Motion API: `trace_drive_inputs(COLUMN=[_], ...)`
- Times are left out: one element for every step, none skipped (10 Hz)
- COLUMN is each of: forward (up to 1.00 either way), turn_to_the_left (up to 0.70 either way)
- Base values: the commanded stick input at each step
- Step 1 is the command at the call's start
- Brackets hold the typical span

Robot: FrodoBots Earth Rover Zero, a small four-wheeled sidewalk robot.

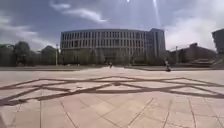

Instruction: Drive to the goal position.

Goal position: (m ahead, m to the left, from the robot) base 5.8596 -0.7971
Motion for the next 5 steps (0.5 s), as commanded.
trace_drive_inputs(forward=[0.70, 0.70, 0.70, 0.70, 0.70], turn_to_the_left=[0.00, 0.00, 0.00, 0.00, 0.00])
